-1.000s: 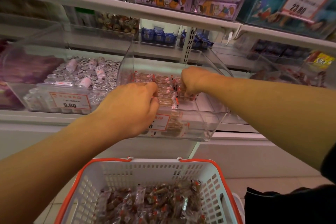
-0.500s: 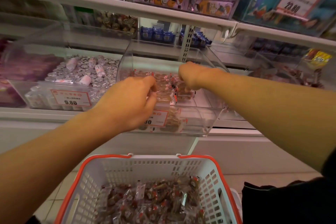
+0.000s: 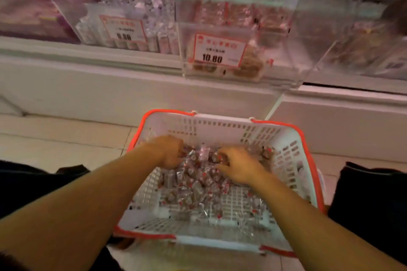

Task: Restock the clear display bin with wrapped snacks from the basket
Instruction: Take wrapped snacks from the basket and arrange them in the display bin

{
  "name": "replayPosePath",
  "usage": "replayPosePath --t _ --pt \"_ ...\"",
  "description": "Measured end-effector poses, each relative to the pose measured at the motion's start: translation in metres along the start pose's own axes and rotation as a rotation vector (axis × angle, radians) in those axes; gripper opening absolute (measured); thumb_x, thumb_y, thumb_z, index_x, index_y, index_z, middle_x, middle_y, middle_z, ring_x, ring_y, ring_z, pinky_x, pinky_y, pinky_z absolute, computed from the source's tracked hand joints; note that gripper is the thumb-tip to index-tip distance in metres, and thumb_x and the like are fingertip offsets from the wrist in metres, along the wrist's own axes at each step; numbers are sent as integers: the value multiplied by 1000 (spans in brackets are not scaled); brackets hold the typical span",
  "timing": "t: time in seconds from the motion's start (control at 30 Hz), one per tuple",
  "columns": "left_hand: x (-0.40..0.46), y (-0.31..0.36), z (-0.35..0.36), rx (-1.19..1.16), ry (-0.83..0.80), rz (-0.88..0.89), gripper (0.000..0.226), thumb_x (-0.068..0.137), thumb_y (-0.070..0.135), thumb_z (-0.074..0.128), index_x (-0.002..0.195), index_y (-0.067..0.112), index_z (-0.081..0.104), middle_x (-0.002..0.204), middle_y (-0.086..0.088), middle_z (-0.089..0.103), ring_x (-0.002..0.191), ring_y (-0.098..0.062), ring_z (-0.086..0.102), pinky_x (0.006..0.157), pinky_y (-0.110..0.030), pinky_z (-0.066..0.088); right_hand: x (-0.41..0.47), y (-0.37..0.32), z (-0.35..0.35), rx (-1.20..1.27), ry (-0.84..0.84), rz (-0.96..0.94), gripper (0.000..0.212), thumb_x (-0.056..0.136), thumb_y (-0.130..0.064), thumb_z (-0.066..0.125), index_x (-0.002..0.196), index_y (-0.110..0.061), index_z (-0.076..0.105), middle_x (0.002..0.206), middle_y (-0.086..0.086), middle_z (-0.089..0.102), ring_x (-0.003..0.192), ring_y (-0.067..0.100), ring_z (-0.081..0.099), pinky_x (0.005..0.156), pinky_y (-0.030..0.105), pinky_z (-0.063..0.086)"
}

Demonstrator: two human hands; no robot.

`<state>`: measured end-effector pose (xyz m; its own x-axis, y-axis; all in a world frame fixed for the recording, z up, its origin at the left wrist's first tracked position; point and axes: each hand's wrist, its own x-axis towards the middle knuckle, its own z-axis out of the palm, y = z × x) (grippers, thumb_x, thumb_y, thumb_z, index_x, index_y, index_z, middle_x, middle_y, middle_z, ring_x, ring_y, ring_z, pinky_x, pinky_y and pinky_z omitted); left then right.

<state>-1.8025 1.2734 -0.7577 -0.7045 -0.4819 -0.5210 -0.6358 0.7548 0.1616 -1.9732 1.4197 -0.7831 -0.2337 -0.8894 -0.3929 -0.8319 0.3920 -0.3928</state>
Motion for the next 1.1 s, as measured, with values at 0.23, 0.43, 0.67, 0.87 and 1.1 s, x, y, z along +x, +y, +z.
replayPosePath --t 0.23,0.43,0.67,0.87,1.1 --pt "22 11 156 -767 -45 -661 123 72 44 82 155 11 -2 158 -19 15 142 -37 28 113 -43 32 19 52 98 299 -187 491 133 64 -57 86 158 -23 -2 165 12 1 139 41 37 108 46 43" --pt "62 14 177 -921 127 -846 107 77 48 76 154 15 9 156 -23 2 137 -45 33 112 -47 35 57 23 127 235 -34 641 129 58 -74 79 154 -17 15 156 15 18 140 43 30 105 53 41" --pt "78 4 177 -983 143 -709 73 67 36 87 125 6 55 112 -9 68 103 -25 65 88 -35 53 65 27 134 340 7 481 75 73 -46 84 131 -13 50 128 11 56 106 30 63 88 40 55" --pt "68 16 179 -1001 10 -761 45 61 40 90 82 12 61 73 1 63 66 -12 59 53 -21 44 58 35 126 607 -229 482 35 79 -20 83 108 -8 68 104 9 67 79 27 71 69 42 62" --pt "43 24 169 -1267 52 -670 25 84 28 74 90 5 68 82 -9 70 67 -20 63 60 -31 53 32 44 121 847 -474 593 71 80 -18 82 142 -11 49 133 11 58 105 32 65 72 47 62"
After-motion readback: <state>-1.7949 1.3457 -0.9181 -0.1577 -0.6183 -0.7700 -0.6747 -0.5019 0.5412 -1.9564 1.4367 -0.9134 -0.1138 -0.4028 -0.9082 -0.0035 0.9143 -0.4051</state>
